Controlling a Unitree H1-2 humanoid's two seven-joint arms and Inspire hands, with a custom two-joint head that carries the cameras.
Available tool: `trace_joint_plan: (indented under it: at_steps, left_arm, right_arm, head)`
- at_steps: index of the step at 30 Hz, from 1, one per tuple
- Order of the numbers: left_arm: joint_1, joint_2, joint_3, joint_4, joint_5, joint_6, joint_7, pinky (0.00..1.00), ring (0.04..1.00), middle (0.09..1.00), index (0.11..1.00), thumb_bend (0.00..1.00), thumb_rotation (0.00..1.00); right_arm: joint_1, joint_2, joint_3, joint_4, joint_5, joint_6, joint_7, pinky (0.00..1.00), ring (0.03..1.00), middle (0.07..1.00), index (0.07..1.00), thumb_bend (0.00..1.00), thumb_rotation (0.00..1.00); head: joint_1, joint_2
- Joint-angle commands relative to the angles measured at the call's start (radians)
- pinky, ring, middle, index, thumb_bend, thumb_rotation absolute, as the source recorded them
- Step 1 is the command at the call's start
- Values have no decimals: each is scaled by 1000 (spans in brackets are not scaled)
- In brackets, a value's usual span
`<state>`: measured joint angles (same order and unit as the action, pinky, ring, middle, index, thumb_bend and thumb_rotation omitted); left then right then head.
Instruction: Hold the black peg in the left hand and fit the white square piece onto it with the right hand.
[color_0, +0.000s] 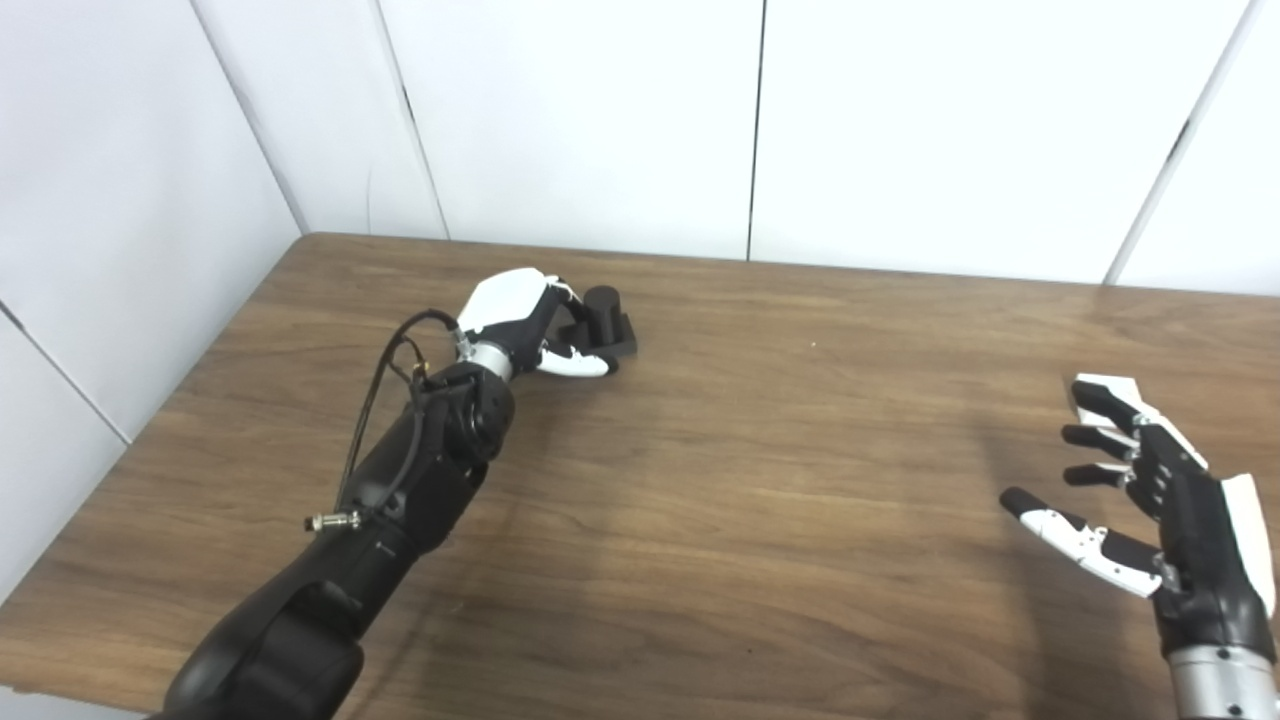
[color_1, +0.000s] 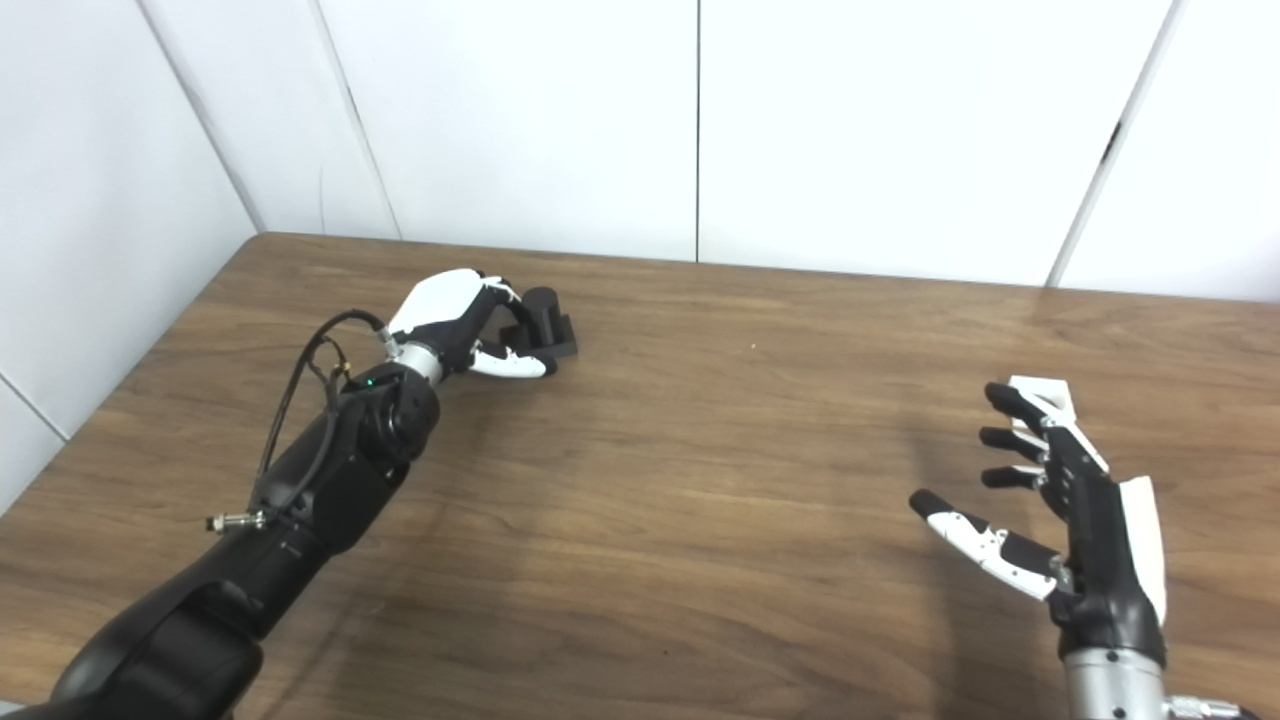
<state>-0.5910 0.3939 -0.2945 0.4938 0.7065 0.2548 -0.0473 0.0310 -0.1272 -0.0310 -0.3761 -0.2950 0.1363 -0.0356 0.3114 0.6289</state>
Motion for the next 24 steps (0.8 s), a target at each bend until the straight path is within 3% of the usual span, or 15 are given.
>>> trace_joint_plan:
  at_steps: [1, 3, 5, 24]
  left_arm:
    - [-33, 6, 4, 1, -8, -2, 6, 1000, 979, 906, 590, 770, 347]
    - [-32, 5, 6, 4, -13, -6, 13, 1000, 966, 894, 519, 598, 170]
    - [-32, 6, 5, 5, -17, -7, 19, 1000, 960, 889, 497, 538, 109]
    - [-20, 13, 5, -4, -52, -30, 16, 1000, 965, 893, 489, 518, 84]
  right_arm:
    - [-17, -7, -5, -45, 7, -28, 0, 593, 741, 817, 785, 547, 9]
    - [-18, -6, -5, -45, 8, -28, 1, 599, 741, 813, 785, 538, 3]
    - [-19, -4, -6, -45, 13, -25, 2, 602, 742, 813, 785, 535, 0]
    - [-20, -10, -2, -40, 8, -32, 4, 603, 743, 817, 786, 513, 46]
  head:
    - [2, 1]
    - [2, 2]
    - [2, 2]
    - [-3, 5]
